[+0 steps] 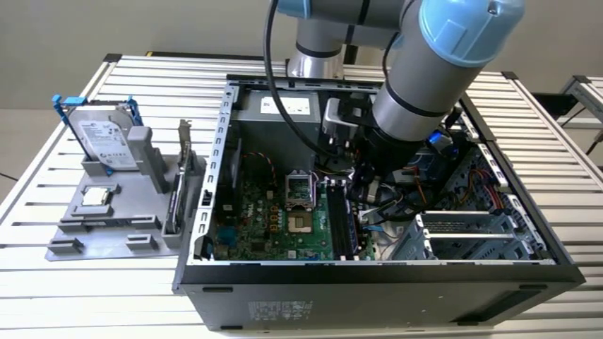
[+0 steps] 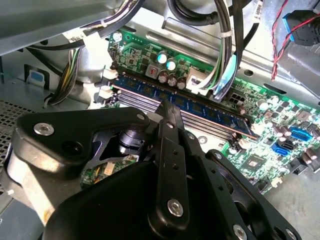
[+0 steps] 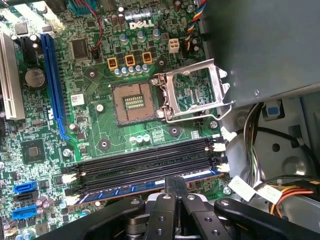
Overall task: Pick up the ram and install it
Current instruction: 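Press down the ram until it locks into place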
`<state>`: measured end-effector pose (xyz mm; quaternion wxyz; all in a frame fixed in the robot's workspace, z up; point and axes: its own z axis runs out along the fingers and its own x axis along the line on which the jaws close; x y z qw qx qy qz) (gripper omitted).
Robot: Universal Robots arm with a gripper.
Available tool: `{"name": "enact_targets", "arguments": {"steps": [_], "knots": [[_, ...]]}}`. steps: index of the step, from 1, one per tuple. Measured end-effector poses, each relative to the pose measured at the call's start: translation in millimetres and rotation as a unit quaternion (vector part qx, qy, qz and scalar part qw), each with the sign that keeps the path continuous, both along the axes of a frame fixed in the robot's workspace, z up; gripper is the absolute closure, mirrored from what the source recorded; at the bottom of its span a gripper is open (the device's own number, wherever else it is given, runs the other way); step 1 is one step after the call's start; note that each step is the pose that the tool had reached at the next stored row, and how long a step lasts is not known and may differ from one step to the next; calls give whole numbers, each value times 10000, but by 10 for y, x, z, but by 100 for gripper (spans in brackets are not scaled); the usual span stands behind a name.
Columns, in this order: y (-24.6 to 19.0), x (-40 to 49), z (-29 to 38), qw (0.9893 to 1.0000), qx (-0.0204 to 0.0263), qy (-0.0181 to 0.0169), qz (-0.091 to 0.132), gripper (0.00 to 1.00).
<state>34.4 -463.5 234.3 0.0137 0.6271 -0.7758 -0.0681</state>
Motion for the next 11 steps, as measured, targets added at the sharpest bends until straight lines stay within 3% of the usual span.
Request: {"name": "enact_targets", "arguments": {"steps": [11], "knots": [[0, 2, -52, 10000, 0, 0, 8, 100]]}}
